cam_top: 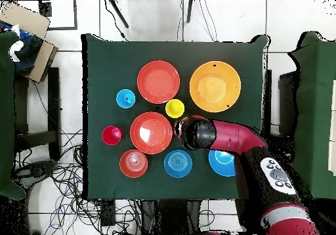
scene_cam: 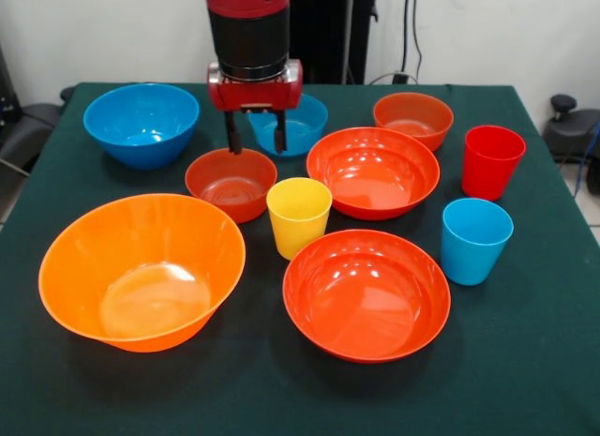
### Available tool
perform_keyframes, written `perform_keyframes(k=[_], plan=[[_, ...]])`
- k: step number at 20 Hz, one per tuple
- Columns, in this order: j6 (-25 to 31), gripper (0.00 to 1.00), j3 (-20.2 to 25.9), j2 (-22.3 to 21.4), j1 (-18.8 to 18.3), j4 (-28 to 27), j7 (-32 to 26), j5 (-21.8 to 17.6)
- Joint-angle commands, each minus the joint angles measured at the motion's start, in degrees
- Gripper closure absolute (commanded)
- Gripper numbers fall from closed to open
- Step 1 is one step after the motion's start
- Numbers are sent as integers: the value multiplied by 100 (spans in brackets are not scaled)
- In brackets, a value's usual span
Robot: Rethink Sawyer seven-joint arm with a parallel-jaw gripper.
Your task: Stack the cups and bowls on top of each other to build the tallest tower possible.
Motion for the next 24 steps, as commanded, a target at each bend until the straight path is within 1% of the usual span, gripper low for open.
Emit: perform_keyframes(k=[1,10,17,22,24], plan=[[-204,0,467,84,-68,356,-234,-499],[-320,0,497,181,-264,544,-235,-607],[-426,0,445,-273,-479,1135,-150,-623],[-522,0,524,-231,-723,1267,-216,-709],[-662,0,547,-202,-827,1336,-199,-803]])
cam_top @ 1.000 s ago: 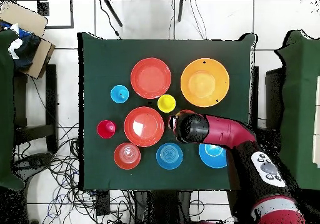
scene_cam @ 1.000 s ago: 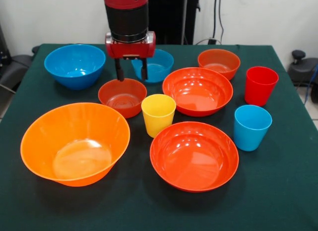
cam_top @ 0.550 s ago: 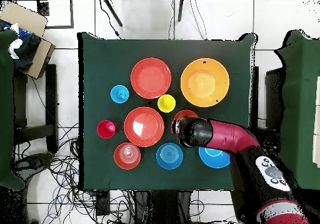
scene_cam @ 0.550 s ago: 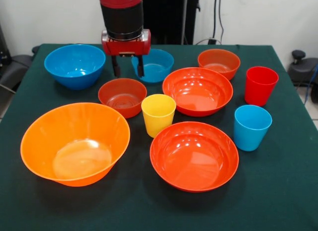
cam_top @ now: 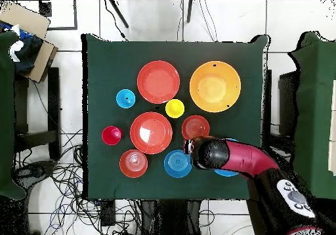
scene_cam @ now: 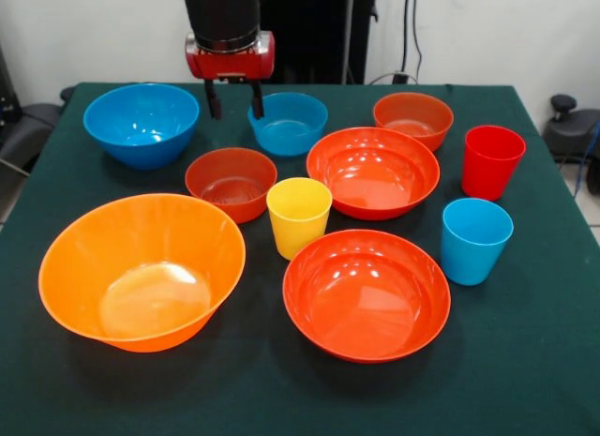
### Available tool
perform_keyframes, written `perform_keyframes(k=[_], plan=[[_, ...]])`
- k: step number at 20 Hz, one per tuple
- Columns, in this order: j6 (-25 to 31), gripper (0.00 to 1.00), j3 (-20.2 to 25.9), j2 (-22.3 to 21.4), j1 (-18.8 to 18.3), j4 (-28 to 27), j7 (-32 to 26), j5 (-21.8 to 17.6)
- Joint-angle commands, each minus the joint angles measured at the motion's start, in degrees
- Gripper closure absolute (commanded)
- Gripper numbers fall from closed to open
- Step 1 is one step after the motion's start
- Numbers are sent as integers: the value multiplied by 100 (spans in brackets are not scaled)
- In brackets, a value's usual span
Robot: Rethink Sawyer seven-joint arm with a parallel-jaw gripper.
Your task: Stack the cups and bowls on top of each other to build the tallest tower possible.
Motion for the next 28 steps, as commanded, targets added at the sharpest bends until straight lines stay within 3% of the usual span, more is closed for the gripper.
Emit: perform_keyframes(k=[1,7,18,28], plan=[[-647,0,545,62,-253,557,-175,-575],[-691,0,585,63,-435,624,-165,-735],[-962,0,573,688,-748,320,-224,-1200],[-1030,0,651,950,-960,124,-237,-1489]])
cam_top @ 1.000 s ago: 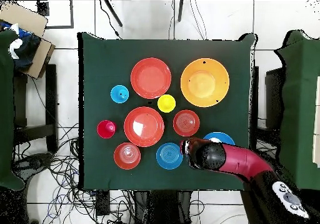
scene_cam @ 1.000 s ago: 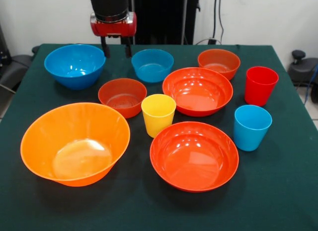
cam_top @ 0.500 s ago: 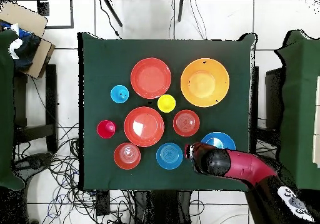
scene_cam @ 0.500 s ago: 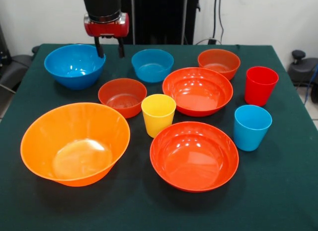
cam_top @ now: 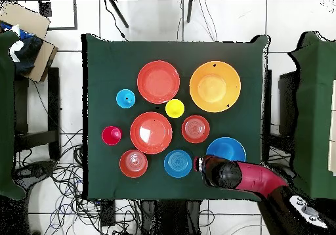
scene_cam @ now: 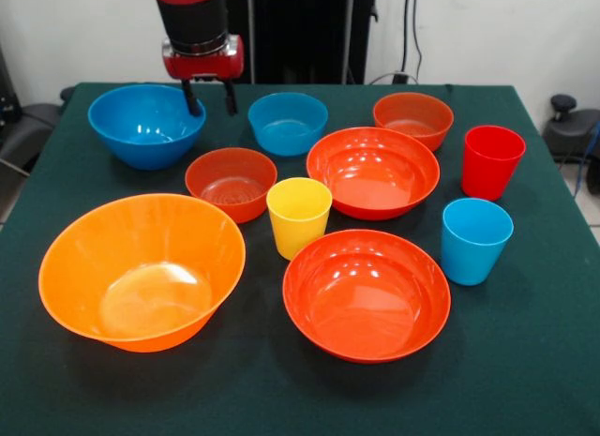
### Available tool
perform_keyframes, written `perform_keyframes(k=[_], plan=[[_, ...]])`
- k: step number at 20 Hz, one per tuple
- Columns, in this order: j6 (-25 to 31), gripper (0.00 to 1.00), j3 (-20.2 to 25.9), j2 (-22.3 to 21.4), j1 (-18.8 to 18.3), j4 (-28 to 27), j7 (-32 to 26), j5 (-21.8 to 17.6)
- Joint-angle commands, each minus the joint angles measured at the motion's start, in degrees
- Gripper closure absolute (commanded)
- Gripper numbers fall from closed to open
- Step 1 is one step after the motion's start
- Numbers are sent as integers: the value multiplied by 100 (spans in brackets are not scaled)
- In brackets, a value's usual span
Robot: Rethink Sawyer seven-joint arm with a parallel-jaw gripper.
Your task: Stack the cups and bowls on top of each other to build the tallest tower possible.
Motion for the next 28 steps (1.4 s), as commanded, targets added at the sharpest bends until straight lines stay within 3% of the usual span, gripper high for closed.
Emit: perform_keyframes(k=[1,13,28], plan=[[-335,0,598,413,-52,-223,-233,-505],[-269,0,652,268,-182,-201,-167,-693],[-336,0,761,148,5,-288,81,-567]])
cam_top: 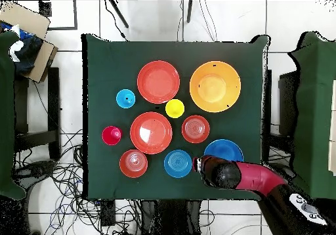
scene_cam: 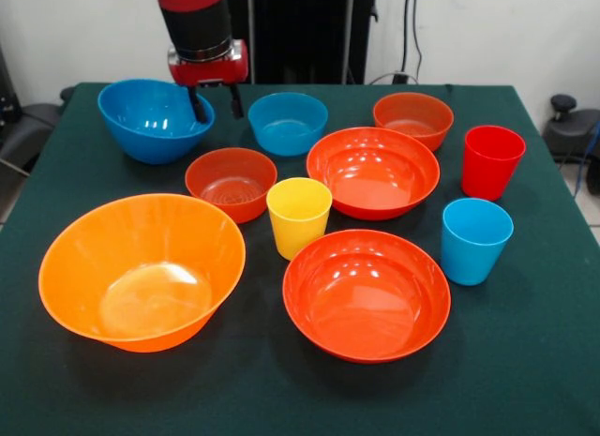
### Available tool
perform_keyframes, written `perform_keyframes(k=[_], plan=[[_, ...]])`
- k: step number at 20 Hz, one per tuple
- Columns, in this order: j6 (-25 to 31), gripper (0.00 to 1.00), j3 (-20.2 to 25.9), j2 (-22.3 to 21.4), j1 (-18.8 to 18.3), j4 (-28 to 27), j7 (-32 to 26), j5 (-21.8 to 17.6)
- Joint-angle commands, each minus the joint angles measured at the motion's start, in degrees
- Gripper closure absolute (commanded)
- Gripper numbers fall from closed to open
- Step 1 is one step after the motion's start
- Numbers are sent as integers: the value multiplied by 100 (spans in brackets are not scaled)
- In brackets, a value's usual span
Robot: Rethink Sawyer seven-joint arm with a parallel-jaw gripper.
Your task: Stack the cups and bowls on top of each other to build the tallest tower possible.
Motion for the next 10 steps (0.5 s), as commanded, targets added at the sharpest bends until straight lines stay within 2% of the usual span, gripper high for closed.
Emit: perform_keyframes(k=[1,5,10], plan=[[-308,0,449,-12,249,-310,71,-294],[-133,0,368,-46,263,-412,-49,-358],[1,0,346,-102,79,-338,-170,-363]])
